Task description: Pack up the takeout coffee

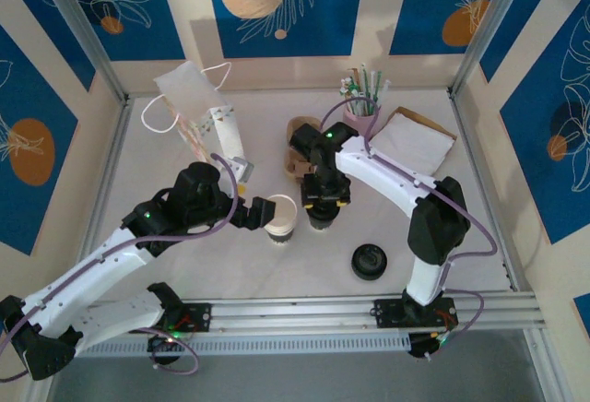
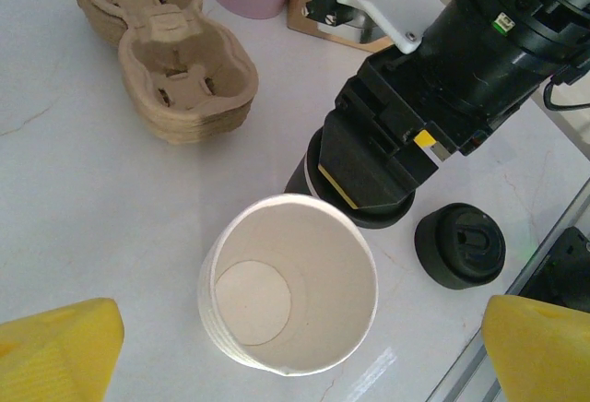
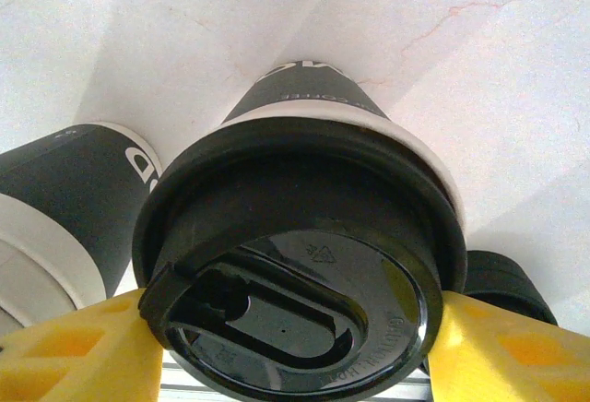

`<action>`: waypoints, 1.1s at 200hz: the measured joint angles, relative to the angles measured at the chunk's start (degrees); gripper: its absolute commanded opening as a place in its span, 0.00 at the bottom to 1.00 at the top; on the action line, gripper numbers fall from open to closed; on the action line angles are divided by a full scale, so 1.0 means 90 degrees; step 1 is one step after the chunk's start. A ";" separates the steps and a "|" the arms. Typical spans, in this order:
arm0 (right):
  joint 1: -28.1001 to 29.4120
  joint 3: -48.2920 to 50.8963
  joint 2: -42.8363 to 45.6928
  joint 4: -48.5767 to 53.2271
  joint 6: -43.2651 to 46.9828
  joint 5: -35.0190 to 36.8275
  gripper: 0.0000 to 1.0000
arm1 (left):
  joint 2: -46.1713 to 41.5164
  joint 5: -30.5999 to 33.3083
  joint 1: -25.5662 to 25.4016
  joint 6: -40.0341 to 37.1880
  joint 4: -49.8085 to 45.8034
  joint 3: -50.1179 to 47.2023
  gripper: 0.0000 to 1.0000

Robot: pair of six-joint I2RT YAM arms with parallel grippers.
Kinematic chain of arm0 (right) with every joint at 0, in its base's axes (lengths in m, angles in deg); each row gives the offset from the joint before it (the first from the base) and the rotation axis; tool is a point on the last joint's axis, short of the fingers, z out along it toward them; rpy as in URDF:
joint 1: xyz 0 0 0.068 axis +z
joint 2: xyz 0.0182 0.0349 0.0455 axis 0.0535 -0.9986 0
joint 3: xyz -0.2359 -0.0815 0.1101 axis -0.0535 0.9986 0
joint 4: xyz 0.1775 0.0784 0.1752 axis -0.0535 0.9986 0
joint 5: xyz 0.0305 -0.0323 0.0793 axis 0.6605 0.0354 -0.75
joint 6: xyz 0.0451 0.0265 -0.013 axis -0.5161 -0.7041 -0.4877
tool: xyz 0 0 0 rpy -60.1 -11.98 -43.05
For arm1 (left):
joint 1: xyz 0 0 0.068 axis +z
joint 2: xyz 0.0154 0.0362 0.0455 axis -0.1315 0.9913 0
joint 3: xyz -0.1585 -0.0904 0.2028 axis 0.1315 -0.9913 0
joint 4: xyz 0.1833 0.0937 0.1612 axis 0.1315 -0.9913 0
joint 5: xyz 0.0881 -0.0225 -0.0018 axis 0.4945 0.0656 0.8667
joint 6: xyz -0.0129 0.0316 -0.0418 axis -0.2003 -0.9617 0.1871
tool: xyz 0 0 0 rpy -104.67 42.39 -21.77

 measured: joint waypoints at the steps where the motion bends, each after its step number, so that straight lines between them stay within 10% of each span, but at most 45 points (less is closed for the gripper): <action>1: 0.0000 0.0005 0.0002 -0.0007 -0.0002 0.0000 0.67 | 0.0000 0.0000 0.0000 0.0000 0.0000 0.0000 1.00; 220: -0.0007 0.0367 0.0085 -0.0508 -0.0117 0.0002 0.68 | 0.0012 0.0000 0.0000 0.0002 0.0053 -0.0075 1.00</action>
